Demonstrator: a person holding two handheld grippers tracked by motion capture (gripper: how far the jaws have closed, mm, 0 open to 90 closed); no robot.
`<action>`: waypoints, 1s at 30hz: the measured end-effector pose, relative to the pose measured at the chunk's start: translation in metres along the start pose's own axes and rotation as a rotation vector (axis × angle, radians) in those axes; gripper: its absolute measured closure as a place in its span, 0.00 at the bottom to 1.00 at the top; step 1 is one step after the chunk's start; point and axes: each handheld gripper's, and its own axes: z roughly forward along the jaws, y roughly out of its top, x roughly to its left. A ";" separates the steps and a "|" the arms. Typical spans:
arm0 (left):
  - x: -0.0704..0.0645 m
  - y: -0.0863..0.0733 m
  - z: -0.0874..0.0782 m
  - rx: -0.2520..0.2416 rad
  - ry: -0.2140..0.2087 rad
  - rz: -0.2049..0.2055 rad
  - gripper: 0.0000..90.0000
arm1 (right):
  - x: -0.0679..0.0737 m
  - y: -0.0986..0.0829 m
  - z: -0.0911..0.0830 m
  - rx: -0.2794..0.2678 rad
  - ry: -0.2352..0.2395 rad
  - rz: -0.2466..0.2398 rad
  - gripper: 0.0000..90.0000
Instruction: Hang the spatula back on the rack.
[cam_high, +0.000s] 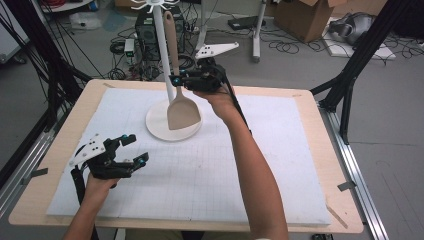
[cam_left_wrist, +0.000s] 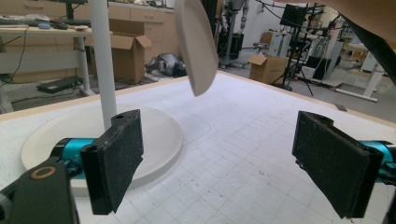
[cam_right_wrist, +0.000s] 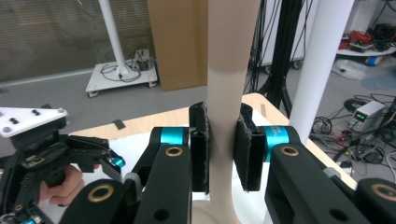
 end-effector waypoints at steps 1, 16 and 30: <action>0.000 0.000 0.000 -0.003 -0.001 -0.001 0.19 | -0.002 0.001 0.001 0.009 -0.001 0.000 0.87; 0.001 0.000 -0.003 -0.003 0.000 0.002 0.19 | -0.032 0.013 0.004 0.045 0.083 0.043 0.87; 0.002 0.000 -0.006 -0.009 -0.002 -0.001 0.19 | -0.040 0.011 0.009 0.078 0.126 0.069 0.87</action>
